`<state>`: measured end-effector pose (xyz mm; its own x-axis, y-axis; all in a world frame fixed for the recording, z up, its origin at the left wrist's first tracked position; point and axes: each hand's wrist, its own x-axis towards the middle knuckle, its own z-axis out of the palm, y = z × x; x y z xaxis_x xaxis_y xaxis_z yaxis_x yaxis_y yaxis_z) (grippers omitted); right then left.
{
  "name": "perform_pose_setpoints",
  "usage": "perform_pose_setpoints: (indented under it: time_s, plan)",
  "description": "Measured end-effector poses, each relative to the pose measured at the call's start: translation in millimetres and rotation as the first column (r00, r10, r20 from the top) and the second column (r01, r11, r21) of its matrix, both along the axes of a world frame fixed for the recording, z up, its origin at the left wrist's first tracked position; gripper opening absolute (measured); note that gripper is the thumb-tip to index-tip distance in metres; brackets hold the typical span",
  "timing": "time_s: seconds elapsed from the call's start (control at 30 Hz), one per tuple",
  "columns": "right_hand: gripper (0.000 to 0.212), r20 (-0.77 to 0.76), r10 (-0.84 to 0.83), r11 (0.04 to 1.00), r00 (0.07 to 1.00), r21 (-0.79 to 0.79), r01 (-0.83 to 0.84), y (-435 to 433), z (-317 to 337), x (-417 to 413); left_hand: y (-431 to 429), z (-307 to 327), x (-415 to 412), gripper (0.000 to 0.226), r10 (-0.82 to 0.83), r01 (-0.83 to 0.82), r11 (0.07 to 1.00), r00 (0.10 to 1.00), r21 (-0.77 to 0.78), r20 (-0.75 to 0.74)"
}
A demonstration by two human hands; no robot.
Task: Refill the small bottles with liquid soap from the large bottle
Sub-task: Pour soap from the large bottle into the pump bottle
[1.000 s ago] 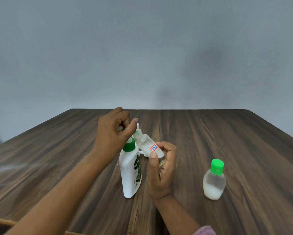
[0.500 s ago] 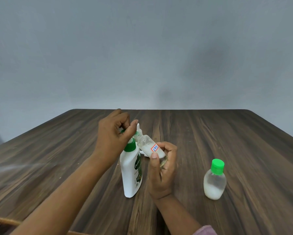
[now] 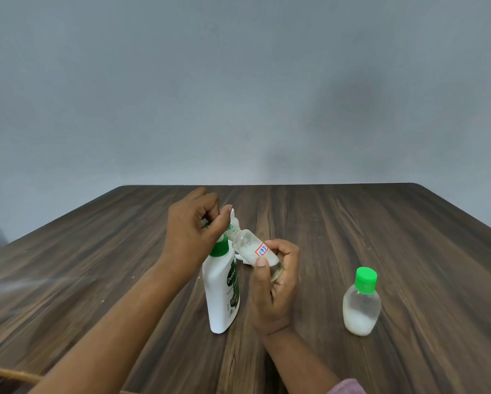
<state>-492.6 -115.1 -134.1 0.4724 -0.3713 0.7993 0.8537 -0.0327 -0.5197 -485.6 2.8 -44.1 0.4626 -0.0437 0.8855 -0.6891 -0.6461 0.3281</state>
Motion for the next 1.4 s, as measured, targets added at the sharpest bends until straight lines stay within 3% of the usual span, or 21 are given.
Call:
perform_pose_setpoints:
  time_s: [0.37,0.57,0.87,1.17,1.4]
  plan:
    - [0.012,0.008,0.014,0.999,1.000,-0.041,-0.014,1,1,0,6,16,4,0.042,-0.003,0.009,0.985,1.000,0.172,-0.030]
    - [0.015,-0.012,0.003,1.000,1.000,-0.003,-0.003,1,-2,1,6,0,4,0.036,-0.015,0.016,0.999,1.000,0.052,-0.025]
    - [0.016,-0.009,0.001,1.000,1.000,-0.030,-0.001,2,0,1,5,14,5,0.045,0.001,0.000,0.990,1.000,0.139,-0.006]
    - [0.018,-0.024,-0.014,1.000,1.000,0.022,0.015,1,-2,4,0,-2,2,0.036,-0.018,0.018,1.000,1.000,0.007,-0.002]
    - [0.016,-0.002,0.012,0.999,1.000,-0.033,-0.012,2,-1,1,5,13,3,0.043,-0.015,0.019,0.995,0.999,0.102,-0.034]
